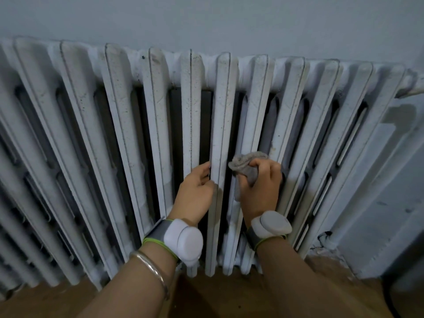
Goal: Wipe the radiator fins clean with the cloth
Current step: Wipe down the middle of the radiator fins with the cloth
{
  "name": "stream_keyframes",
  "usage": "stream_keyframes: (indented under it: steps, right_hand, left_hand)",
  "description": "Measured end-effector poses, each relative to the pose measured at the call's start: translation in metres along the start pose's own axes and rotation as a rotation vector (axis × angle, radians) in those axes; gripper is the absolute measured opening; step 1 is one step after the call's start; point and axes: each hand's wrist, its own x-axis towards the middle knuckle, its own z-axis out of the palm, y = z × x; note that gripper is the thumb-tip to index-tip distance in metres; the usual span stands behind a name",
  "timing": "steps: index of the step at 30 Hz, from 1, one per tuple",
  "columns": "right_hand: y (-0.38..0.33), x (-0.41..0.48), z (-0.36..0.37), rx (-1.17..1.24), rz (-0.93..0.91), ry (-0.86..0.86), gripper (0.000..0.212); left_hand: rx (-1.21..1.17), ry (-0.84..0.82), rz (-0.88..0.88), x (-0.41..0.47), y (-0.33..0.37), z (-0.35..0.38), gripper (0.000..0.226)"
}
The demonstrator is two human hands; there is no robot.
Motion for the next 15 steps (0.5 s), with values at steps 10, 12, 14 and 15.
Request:
stream_keyframes:
  steps: [10,12,14,15]
  right_hand:
    - [0.032,-0.058,0.017,-0.012,0.239,-0.159,0.026]
    - [0.038,-0.066,0.016,-0.038,0.255,-0.213,0.022]
    - [0.041,-0.07,0.011,-0.015,0.262,-0.263,0.019]
    - [0.04,-0.069,0.007,-0.004,0.277,-0.28,0.019]
  left_hand:
    - [0.041,-0.039,-0.023,0.0,-0.002,-0.001,0.054]
    - [0.04,-0.047,-0.026,-0.001,-0.002,0.0,0.055]
    - [0.038,-0.055,-0.024,-0.002,-0.001,0.0,0.055]
    - [0.037,-0.059,-0.024,-0.002,0.0,0.001,0.056]
